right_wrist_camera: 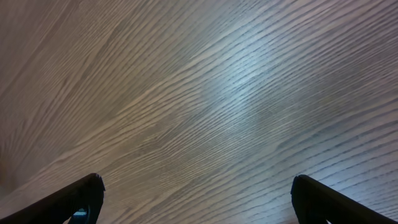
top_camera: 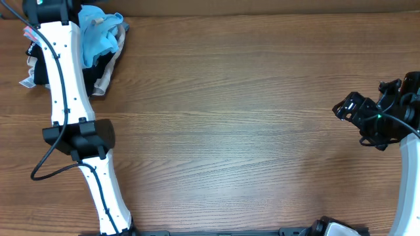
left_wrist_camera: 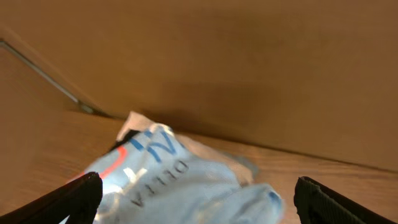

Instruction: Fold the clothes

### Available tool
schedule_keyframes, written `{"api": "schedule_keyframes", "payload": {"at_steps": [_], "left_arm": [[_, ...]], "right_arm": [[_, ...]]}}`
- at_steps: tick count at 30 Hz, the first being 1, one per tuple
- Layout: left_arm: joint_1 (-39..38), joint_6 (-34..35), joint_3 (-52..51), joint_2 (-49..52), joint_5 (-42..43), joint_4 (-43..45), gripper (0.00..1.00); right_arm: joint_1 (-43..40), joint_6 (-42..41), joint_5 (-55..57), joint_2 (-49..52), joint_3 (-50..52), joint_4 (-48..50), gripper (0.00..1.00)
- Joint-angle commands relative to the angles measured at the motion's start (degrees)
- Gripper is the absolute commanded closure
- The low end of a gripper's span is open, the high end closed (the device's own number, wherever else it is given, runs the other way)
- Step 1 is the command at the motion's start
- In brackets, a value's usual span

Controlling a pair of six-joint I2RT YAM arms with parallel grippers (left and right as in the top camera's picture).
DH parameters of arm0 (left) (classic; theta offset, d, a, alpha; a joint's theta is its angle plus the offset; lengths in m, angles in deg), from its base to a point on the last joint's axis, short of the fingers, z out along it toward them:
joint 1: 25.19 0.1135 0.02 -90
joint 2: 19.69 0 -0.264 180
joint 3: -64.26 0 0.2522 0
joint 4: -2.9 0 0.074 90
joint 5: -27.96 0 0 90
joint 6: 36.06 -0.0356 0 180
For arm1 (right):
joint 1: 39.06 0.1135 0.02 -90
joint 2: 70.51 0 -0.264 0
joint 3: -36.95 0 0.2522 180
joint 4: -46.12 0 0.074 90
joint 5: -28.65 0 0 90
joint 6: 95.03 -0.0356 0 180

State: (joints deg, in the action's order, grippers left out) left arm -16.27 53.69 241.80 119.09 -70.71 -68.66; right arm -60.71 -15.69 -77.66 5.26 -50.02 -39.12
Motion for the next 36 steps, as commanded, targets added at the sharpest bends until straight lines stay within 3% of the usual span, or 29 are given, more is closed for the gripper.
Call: {"api": "schedule_keyframes", "payload": {"at_steps": [1, 13, 18, 23, 28, 36], "left_arm": [[3.1, -2.3, 0.1, 4.3, 1.2, -0.4, 0.0], [8.1, -0.3, 0.1, 25.2, 5.9, -12.0, 0.0], [8.0, 1.5, 0.1, 28.0, 6.0, -13.1, 0.0], [7.5, 1.4, 1.0, 23.0, 5.7, -13.2, 0.0], [7.5, -1.3, 1.4, 11.4, 5.5, -11.7, 0.0], [6.8, -1.1, 1.4, -12.2, 8.7, -7.8, 0.0]], "right_arm": [[-0.1, 0.3, -0.5, 0.5, 0.4, 0.5, 0.0], [-0.1, 0.3, -0.5, 1.0, 0.4, 1.1, 0.0], [-0.1, 0.3, -0.5, 1.0, 0.4, 0.6, 0.0], [-0.1, 0.7, -0.5, 1.0, 0.4, 0.9, 0.0], [-0.1, 0.8, -0.5, 1.0, -1.7, 1.7, 0.0], [-0.1, 3.5, 0.2, 0.9, -18.1, -3.8, 0.0]]}}
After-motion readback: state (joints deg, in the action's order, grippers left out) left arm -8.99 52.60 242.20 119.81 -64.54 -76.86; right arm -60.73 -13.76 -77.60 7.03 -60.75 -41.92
